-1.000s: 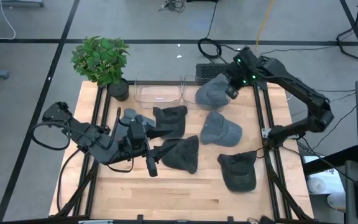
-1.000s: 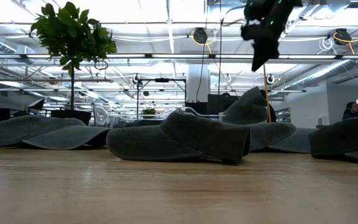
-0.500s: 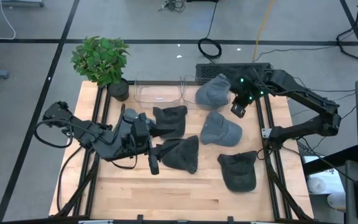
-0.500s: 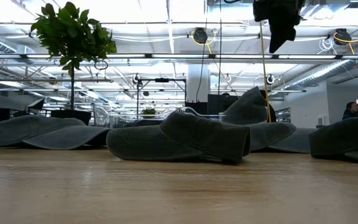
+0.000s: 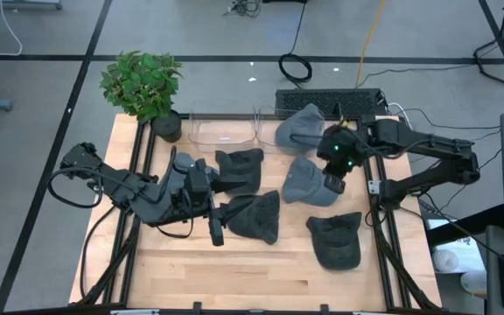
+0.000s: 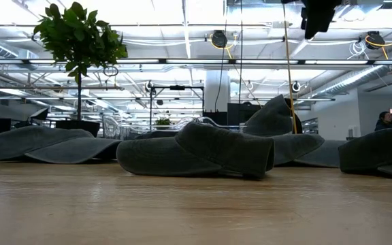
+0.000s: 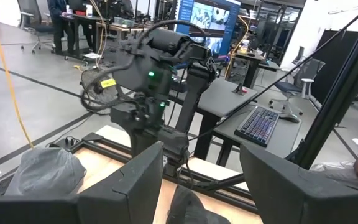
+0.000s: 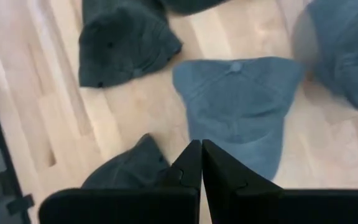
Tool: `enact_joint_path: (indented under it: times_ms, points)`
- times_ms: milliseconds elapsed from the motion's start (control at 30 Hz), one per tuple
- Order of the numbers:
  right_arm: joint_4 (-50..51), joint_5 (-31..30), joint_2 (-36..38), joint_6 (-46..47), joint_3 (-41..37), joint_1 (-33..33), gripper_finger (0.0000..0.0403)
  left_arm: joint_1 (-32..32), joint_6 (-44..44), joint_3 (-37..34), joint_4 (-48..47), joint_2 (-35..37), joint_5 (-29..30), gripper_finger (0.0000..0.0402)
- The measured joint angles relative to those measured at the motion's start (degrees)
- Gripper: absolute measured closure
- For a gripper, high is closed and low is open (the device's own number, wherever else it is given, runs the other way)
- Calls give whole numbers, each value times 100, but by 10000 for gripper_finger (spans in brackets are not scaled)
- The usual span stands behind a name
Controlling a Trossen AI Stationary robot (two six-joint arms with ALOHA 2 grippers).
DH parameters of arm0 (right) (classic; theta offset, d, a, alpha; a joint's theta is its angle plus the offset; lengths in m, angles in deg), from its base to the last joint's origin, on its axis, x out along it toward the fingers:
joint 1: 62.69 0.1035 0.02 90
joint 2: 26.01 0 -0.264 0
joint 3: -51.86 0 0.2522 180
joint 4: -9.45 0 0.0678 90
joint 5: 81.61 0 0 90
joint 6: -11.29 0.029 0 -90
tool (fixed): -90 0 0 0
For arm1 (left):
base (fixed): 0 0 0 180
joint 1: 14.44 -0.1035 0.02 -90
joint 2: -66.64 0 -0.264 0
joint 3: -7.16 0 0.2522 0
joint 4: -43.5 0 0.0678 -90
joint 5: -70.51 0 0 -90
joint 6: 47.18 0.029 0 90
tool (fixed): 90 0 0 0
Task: Pick & Place hat
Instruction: Put the right blue cap into the right transparent bin
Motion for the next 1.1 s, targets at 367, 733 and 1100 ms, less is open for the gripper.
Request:
enact_joint_path:
  times_ms: [367, 733, 1100]
  points:
    - [415, -19, 0, -383, 2, 299, 394, 3, -128, 0, -97, 0, -245, 176]
    - [768, -901, 37, 1202, 2, 123, 261, 5, -313, 0, -204, 0, -450, 176]
    - [67, -1146, 1088, 3600, -1433, 56, 175, 7, -289, 0, -202, 0, -478, 176]
